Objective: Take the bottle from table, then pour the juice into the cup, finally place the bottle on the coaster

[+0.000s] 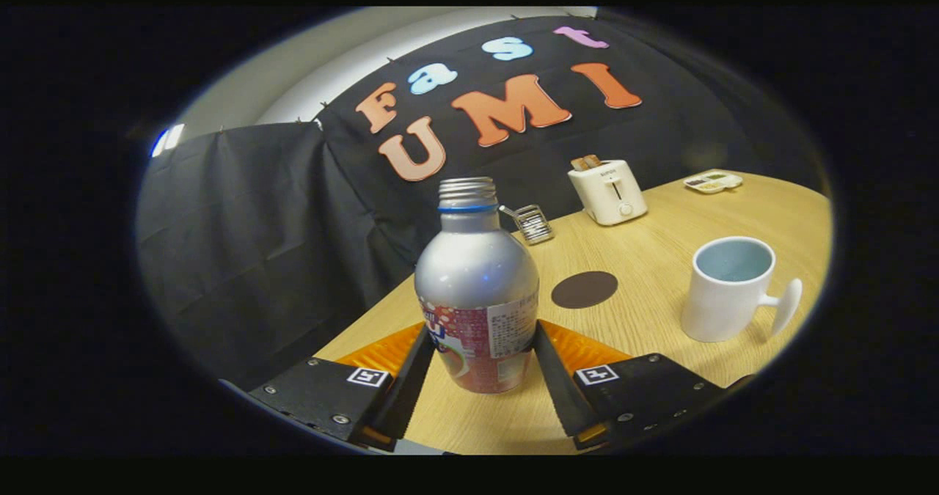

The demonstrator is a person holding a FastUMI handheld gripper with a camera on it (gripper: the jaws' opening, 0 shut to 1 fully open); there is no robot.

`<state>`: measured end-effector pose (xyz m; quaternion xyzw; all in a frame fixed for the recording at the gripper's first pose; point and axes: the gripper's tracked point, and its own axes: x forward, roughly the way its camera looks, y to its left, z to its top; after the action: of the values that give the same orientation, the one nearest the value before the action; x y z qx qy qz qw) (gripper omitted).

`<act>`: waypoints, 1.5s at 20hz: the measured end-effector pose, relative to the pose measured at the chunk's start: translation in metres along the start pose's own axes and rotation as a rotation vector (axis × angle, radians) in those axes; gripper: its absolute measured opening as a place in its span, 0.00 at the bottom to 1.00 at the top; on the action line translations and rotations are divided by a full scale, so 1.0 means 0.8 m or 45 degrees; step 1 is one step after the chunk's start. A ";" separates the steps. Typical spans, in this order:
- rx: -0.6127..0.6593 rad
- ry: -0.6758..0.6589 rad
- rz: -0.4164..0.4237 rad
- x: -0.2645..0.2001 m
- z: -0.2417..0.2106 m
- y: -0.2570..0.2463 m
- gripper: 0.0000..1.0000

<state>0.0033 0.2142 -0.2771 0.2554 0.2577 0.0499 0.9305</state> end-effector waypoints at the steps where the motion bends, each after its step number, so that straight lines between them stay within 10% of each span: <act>1: 0.049 0.003 -0.005 -0.002 -0.001 -0.007 0.78; 30: 1.078 -0.045 0.108 -0.011 0.030 -0.040 0.77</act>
<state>0.0067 0.1739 -0.2713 0.6263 0.2287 -0.0267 0.7448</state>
